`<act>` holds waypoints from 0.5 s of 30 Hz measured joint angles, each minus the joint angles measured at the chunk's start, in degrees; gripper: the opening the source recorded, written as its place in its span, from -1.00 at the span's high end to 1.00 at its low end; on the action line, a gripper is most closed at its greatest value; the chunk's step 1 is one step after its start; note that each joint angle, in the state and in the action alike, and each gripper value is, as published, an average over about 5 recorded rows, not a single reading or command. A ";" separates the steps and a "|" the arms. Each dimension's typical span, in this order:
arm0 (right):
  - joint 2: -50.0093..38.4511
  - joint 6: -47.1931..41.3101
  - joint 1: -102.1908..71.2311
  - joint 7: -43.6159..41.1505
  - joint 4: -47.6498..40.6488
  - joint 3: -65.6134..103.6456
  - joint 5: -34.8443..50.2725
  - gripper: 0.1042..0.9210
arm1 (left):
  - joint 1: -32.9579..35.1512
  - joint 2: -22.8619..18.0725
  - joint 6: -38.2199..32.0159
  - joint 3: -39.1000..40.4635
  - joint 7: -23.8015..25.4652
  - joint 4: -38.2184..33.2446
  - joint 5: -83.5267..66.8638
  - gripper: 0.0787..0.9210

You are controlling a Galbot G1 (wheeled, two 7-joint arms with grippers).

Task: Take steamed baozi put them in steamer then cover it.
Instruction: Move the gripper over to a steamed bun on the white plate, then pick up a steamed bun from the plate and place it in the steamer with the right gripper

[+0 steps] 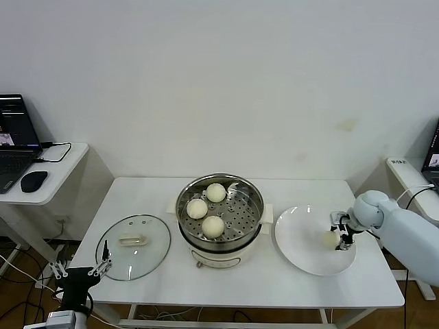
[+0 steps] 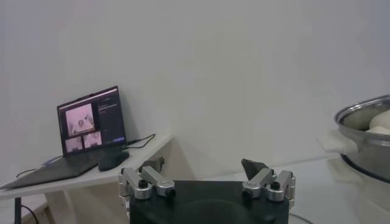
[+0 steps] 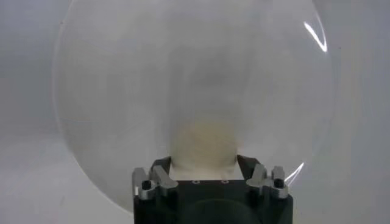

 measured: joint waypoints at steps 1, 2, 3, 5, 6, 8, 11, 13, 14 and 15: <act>0.06 0.02 0.01 -0.01 -0.03 0.04 0.01 -0.23 | 0.01 0.00 0.00 0.00 -0.01 -0.06 0.00 -0.77; 0.09 0.04 0.04 -0.02 -0.05 0.07 0.05 -0.22 | 0.02 0.00 -0.01 0.00 -0.01 -0.14 0.01 -0.77; 0.08 0.06 0.09 -0.04 -0.02 0.07 0.12 -0.20 | 0.01 0.00 -0.01 0.00 -0.01 -0.20 0.02 -0.77; -0.03 0.08 0.27 -0.09 0.10 -0.01 0.34 -0.17 | -0.01 0.00 -0.01 0.00 -0.01 -0.30 0.03 -0.77; -0.13 0.08 0.39 -0.12 0.19 -0.09 0.47 -0.14 | -0.02 0.00 -0.01 0.00 -0.02 -0.33 0.04 -0.77; -0.38 0.01 0.71 -0.16 0.42 -0.32 0.76 -0.11 | -0.04 0.00 -0.01 0.00 -0.02 -0.37 0.05 -0.77; -0.86 -0.24 1.39 -0.23 0.88 -0.83 1.31 -0.08 | -0.10 0.03 -0.01 0.00 -0.02 -0.45 0.05 -0.77; -1.25 -0.49 2.10 -0.32 1.34 -1.36 1.85 -0.08 | -0.15 0.11 -0.01 0.00 -0.02 -0.52 0.05 -0.77; -1.49 -0.64 2.58 -0.36 1.64 -1.72 2.20 -0.08 | -0.17 0.16 -0.01 0.00 -0.02 -0.55 0.05 -0.77; -1.75 -0.79 3.13 -0.40 1.98 -2.14 2.59 -0.08 | -0.20 0.21 -0.01 0.00 -0.02 -0.57 0.05 -0.77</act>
